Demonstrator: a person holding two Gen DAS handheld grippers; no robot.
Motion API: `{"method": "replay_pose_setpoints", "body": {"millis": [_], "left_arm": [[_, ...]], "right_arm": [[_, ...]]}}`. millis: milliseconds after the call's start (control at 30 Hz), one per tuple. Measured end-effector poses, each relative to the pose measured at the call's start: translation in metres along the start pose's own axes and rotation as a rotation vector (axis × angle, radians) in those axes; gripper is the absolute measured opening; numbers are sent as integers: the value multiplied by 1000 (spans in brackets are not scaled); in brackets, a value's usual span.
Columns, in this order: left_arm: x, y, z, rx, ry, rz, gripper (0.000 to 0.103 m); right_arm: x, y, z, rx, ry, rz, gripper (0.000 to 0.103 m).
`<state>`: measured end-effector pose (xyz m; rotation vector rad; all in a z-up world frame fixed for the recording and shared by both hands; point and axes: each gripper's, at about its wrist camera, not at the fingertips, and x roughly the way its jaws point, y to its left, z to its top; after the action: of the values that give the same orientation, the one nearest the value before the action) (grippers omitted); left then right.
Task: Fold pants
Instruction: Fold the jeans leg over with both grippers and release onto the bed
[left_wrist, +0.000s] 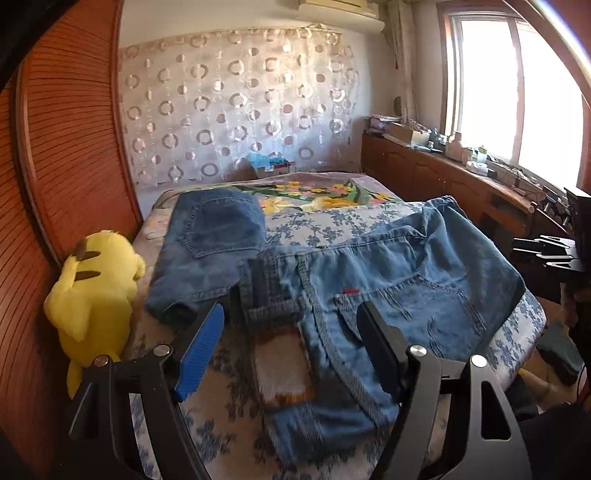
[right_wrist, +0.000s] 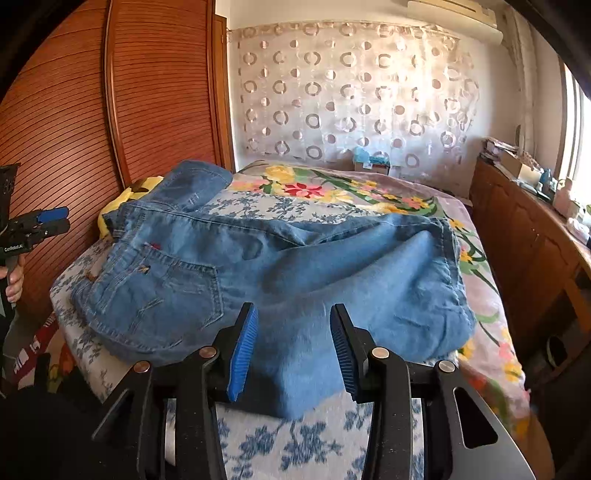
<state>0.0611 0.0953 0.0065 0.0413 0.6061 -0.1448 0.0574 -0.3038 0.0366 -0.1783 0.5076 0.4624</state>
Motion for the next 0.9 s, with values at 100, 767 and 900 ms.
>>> {"method": "replay_pose_setpoints", "body": {"millis": [100, 767, 900], "left_arm": [[21, 2, 7, 10, 16, -2, 75], [107, 35, 23, -20, 139, -64, 34], [87, 31, 29, -34, 70, 0, 22]], "right_arm": [[20, -3, 3, 12, 8, 5, 44], [91, -14, -11, 36, 94, -72, 50], [81, -19, -12, 57, 62, -64, 50]]}}
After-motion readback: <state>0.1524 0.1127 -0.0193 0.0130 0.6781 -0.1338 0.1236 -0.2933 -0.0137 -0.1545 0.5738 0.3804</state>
